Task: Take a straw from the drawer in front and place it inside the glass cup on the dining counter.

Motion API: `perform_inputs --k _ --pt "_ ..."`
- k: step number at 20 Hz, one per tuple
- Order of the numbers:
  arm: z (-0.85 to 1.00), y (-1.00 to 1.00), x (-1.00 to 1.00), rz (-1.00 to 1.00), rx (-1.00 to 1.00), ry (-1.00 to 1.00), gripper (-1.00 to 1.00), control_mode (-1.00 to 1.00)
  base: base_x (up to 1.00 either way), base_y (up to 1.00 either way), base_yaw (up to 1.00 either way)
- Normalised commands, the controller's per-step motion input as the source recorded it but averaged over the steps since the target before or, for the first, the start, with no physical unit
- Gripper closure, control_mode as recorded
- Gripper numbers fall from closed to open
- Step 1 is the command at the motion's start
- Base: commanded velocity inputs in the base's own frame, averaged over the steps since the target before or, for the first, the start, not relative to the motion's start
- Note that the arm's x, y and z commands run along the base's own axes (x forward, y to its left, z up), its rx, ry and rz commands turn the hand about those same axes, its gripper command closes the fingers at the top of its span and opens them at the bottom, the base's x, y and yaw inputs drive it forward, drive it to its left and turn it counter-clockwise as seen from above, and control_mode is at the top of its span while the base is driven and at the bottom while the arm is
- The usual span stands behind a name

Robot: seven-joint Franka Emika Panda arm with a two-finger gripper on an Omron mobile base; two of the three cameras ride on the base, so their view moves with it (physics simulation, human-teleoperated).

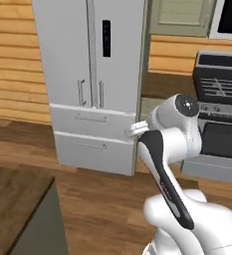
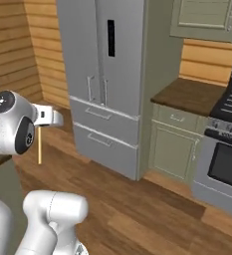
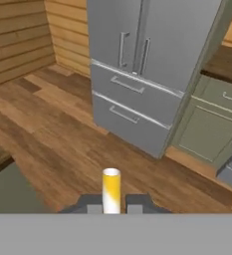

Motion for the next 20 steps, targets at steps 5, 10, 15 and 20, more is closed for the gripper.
perform_inputs --k 5,10,15,20 --pt "0.00 0.00 0.00 0.00 0.00 0.00 1.00 1.00 1.00 -0.28 0.57" --pt "0.00 0.00 0.00 0.00 0.00 0.00 1.00 1.00 1.00 -0.34 0.60" --pt "0.00 0.00 0.00 0.00 0.00 0.00 1.00 1.00 1.00 -0.35 0.58" --pt "0.00 0.00 0.00 0.00 0.00 0.00 1.00 1.00 1.00 -0.27 0.58"
